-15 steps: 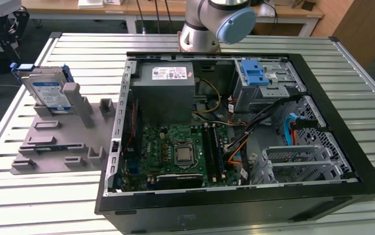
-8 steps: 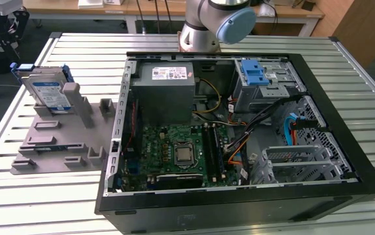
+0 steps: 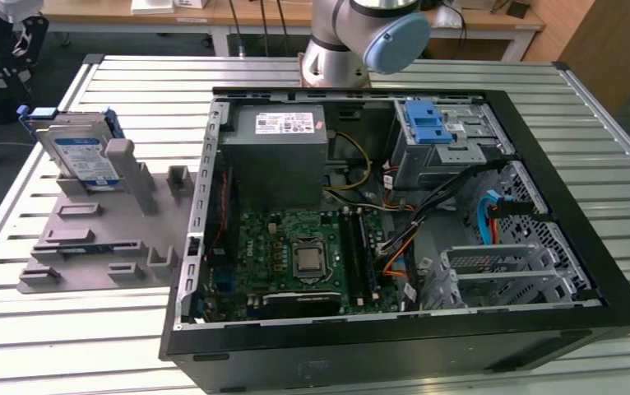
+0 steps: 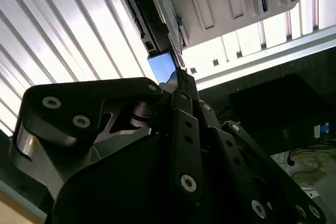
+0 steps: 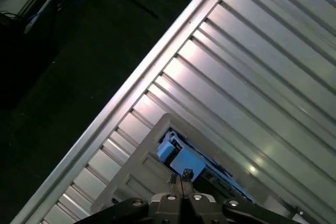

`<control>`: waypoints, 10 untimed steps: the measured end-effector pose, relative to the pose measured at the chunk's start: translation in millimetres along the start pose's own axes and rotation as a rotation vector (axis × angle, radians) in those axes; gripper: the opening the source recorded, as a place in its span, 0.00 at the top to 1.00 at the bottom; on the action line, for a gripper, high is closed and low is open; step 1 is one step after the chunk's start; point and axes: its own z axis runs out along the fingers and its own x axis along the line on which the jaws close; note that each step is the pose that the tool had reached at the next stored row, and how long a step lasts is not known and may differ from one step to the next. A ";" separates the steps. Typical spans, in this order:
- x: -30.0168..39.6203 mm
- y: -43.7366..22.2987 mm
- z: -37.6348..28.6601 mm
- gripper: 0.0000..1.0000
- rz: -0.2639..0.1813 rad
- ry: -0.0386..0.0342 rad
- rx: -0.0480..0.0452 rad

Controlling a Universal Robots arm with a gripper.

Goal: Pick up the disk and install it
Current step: 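Pick up the disk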

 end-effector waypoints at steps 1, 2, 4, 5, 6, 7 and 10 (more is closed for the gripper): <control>0.0 0.0 0.0 0.89 -0.017 0.0008 0.0001; 0.0 0.0 0.1 0.89 -0.035 0.0014 0.0003; 0.0 0.0 0.2 0.89 -0.072 0.0029 0.0006; 0.0 0.0 0.3 0.89 -0.090 0.0036 0.0008; 0.0 0.0 0.4 0.89 -0.109 0.0043 0.0009; 0.0 0.0 0.4 0.89 -0.126 0.0050 0.0011; 0.0 0.0 0.7 0.89 -0.176 0.0070 0.0014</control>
